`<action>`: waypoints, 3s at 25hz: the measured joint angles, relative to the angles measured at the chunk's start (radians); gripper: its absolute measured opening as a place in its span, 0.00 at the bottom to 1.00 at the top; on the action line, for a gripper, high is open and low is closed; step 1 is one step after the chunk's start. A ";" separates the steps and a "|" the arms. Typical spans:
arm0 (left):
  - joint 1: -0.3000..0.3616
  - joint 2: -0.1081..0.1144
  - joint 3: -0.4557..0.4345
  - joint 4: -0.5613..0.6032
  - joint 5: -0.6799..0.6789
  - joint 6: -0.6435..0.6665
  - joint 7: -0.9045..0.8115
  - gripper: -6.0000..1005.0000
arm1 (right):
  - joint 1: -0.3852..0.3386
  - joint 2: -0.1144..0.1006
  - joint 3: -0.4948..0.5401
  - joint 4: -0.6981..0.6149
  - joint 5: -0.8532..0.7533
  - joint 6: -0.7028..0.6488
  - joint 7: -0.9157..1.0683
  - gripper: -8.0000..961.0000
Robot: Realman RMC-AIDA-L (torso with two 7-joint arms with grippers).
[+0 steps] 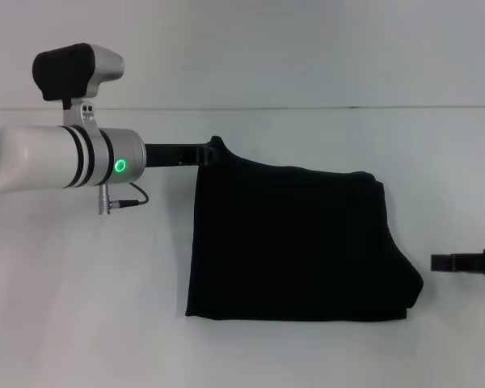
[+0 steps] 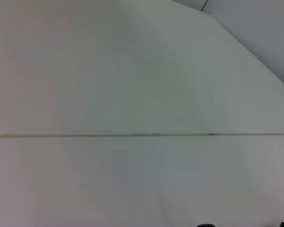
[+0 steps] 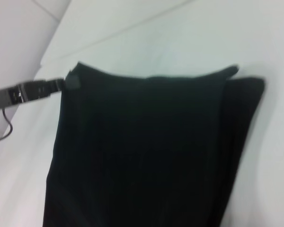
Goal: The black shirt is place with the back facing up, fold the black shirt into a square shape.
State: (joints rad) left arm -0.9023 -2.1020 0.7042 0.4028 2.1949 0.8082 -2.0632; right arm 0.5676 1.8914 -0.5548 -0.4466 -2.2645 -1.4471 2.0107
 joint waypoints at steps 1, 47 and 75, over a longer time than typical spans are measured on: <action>0.000 0.000 0.000 0.000 0.000 -0.003 0.000 0.11 | -0.003 -0.003 0.012 -0.005 0.000 -0.004 -0.003 0.25; 0.269 -0.040 0.039 0.525 -0.157 0.744 0.566 0.91 | 0.048 0.082 -0.092 -0.388 0.160 -0.094 -0.387 0.92; 0.258 -0.035 0.034 0.530 -0.056 0.739 0.516 0.91 | 0.102 0.104 -0.120 -0.387 0.045 -0.056 -0.360 0.92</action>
State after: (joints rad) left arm -0.6445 -2.1368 0.7378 0.9325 2.1385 1.5472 -1.5473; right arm 0.6697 1.9958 -0.6751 -0.8332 -2.2198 -1.5032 1.6509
